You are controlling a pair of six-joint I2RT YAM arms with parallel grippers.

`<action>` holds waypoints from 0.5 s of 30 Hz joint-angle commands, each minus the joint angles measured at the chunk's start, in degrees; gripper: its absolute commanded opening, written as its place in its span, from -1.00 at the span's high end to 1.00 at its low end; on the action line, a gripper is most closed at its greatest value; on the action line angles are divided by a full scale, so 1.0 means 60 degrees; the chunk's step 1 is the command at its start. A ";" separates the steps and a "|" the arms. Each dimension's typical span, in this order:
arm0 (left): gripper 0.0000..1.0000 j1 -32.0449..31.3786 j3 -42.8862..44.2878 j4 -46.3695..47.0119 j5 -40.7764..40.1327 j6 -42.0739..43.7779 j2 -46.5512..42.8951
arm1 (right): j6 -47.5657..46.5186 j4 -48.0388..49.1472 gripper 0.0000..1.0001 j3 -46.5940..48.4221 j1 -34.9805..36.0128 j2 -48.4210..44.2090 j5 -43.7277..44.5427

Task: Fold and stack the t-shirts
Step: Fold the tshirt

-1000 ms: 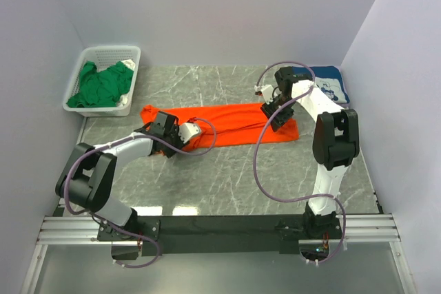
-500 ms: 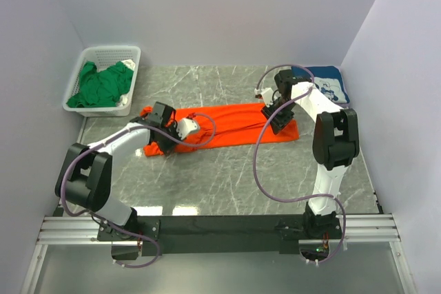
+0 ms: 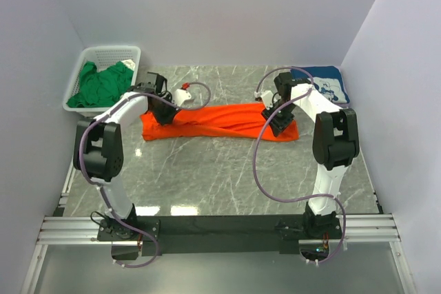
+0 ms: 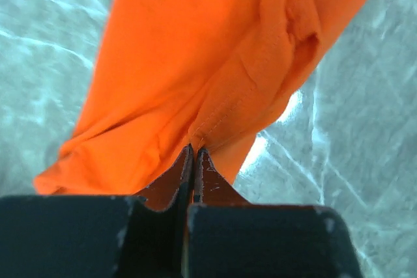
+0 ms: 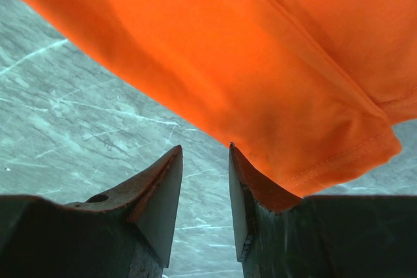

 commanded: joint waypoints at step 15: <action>0.35 0.0071 -0.2768 -0.1567 0.1761 0.1537 -0.1957 | -0.0263 -0.0023 0.14 -0.0083 -0.0055 -0.0394 0.0174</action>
